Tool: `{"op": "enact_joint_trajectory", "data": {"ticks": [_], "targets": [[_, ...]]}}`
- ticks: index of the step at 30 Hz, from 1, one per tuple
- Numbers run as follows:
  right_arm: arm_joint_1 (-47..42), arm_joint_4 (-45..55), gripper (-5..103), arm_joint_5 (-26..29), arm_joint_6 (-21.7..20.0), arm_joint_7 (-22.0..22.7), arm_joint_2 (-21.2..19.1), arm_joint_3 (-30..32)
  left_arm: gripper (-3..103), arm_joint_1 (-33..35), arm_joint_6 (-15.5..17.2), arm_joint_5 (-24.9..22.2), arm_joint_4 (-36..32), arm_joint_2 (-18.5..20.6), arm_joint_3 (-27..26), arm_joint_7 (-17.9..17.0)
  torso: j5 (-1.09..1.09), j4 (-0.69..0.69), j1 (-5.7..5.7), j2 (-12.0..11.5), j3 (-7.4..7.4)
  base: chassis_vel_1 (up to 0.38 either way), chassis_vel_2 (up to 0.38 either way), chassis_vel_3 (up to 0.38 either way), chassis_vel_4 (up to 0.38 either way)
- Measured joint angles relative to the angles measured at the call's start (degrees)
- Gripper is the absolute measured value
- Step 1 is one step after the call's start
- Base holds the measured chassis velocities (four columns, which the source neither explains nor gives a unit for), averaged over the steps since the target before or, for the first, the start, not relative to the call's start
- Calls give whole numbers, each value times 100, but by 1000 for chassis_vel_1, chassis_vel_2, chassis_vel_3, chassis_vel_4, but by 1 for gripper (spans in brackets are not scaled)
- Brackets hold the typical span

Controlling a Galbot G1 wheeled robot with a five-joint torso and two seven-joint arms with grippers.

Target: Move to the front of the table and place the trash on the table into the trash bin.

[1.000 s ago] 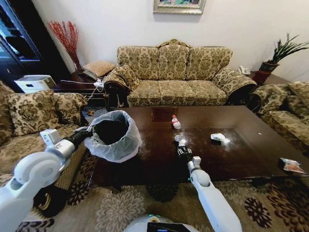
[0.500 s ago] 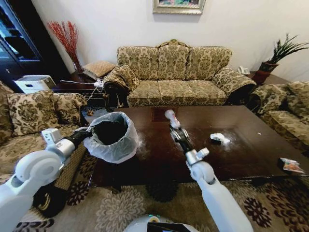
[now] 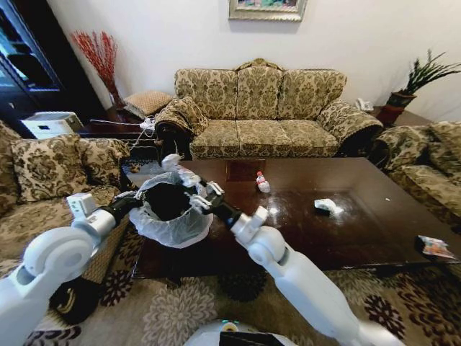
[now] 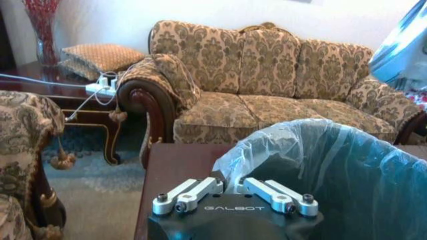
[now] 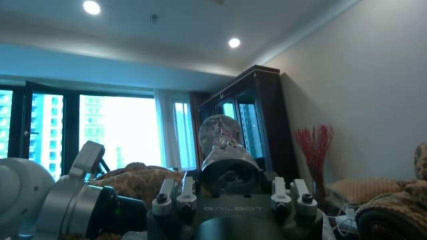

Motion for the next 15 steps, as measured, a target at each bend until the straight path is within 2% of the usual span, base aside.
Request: {"op": "enact_joint_trajectory", "data": {"ticks": [2,3,6,7,10,11,13,15], "targets": [[-44,34,58,-8,-4,10,-39,37,4,-6,0,9,1,-18,5,-1,0,0,0,0,0,0,0,0,0],[-44,34,58,-8,-4,10,-39,37,4,-6,0,9,1,-18,5,-1,0,0,0,0,0,0,0,0,0],[-303,155,75,-4,19,-52,-133,231,4,-38,-3,9,21,-12,22,9,2,-2,0,0,0,0,0,0,0],[-303,155,75,-4,19,-52,-133,231,4,-38,-3,9,21,-12,22,9,2,-2,0,0,0,0,0,0,0],[-495,207,86,-17,136,-72,-163,364,4,-46,-9,8,30,-6,26,15,2,-1,0,0,0,0,0,0,0],[-495,207,86,-17,136,-72,-163,364,4,-46,-9,8,30,-6,26,15,2,-1,0,0,0,0,0,0,0],[-755,325,97,-17,216,150,-117,684,4,-47,-12,7,29,-15,12,14,2,0,0,0,0,0,0,0,0],[-1038,355,99,-42,449,609,-78,1104,4,-36,-14,8,29,-51,-31,11,1,-1,0,0,0,0,0,0,0]]}}
